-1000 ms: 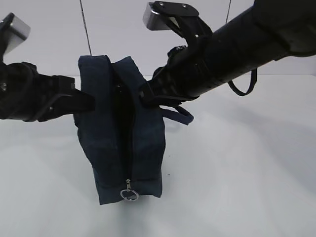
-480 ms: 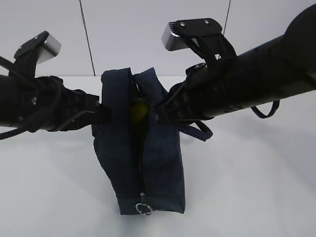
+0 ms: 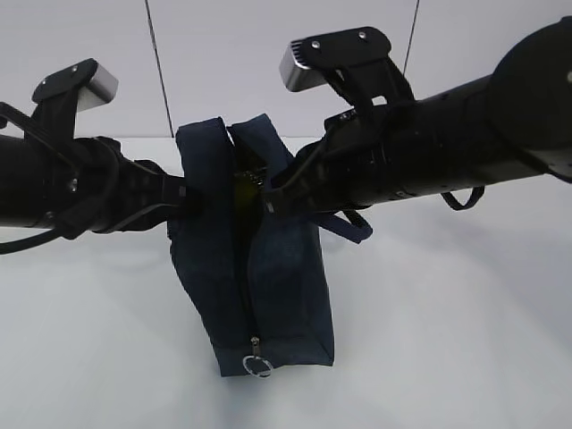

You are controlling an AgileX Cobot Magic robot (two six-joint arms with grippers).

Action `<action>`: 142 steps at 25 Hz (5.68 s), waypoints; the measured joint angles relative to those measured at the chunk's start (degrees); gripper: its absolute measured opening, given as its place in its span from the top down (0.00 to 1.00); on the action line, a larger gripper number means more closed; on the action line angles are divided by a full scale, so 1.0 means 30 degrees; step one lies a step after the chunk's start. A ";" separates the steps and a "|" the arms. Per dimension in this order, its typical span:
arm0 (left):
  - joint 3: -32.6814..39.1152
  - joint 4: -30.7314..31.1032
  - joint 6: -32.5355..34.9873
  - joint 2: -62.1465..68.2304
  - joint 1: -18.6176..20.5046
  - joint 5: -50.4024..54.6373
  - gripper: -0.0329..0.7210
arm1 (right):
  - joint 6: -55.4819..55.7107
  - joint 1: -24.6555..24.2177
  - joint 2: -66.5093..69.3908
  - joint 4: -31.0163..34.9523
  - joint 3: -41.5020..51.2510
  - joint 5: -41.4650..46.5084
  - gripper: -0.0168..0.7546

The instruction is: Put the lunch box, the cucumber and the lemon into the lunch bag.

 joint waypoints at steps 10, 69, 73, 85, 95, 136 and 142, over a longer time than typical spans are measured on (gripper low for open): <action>0.0000 -0.1260 0.1550 0.0116 0.0000 -0.0709 0.96 | -0.0127 0.0018 0.0538 0.0930 0.0000 -0.1126 0.97; -0.1358 -0.1401 0.2475 0.1493 -0.0014 -0.1012 0.96 | -0.6124 0.0111 -0.3419 0.7258 0.5383 0.6961 0.53; -0.1358 -0.1401 0.2475 0.1493 -0.0014 -0.1033 0.96 | -1.0360 0.0111 -0.5099 1.2381 0.7757 0.4832 0.53; -0.1358 -0.1401 0.2475 0.1493 -0.0014 -0.1033 0.96 | -2.5482 0.0111 -0.5841 2.0690 1.1883 0.3230 0.53; -0.1358 -0.1401 0.2475 0.1493 -0.0014 -0.1033 0.96 | -2.7931 0.0111 -0.0717 2.0856 1.0470 0.3919 0.53; -0.1358 -0.1401 0.2475 0.1493 -0.0014 -0.0893 0.96 | -2.8791 0.0111 0.4197 2.0938 0.5354 0.1362 0.54; -0.1358 -0.1401 0.2475 0.1493 -0.0014 -0.0820 0.96 | -2.8703 0.0111 0.4826 2.0938 0.4596 0.1445 0.56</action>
